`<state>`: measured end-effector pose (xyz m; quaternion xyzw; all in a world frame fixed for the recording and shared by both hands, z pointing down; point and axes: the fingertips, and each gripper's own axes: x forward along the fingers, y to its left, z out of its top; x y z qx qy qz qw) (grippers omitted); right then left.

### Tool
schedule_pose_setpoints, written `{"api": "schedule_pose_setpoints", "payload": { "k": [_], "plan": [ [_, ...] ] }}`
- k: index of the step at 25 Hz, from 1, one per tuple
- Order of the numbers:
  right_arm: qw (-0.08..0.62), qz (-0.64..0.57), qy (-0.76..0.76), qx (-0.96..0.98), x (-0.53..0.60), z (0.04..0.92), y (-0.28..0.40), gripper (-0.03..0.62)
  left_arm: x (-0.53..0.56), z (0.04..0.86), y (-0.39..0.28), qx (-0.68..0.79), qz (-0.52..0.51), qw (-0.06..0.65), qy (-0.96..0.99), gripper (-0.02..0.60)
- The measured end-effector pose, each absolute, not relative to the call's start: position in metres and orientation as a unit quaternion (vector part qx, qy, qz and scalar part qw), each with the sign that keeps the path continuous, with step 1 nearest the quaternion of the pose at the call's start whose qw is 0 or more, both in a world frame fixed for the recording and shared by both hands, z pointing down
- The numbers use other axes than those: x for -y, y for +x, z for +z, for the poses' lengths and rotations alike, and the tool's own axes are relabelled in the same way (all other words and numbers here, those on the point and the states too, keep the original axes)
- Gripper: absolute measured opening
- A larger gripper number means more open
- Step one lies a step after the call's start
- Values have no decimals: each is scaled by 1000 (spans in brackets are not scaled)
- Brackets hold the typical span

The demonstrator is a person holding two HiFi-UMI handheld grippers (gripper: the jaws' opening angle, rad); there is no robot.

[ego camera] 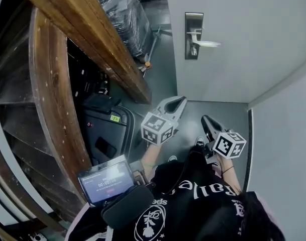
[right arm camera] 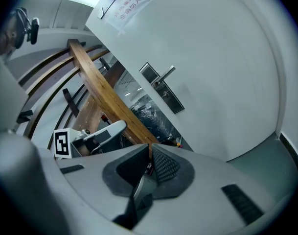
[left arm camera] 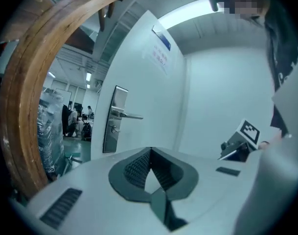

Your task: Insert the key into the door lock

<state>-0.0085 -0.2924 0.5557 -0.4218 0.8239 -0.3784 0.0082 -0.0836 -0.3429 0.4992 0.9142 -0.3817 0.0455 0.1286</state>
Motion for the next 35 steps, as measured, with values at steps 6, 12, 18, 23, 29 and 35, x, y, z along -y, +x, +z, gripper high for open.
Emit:
{"api": "schedule_pose_setpoints", "payload": {
  "k": [6,12,18,23,29,35],
  "plan": [
    [13,-374,-442,-815,240,561,-28,31,269,484,-90,354,50,83,930,5],
    [22,-343,-446,-826,201,534,-37,31,215,477,-87,346,67,29,935,5],
    [28,-323,-436,-839,162,517,-25,31,162,474,-66,344,53,45,936,5],
    [30,-326,-416,-848,107,518,2,31,106,474,-33,368,52,49,927,5],
    [21,-327,-389,-861,29,524,40,31,31,474,2,410,54,13,911,5],
    [18,-323,-376,-868,-31,525,61,31,-37,476,12,438,50,25,897,5]
  ]
}}
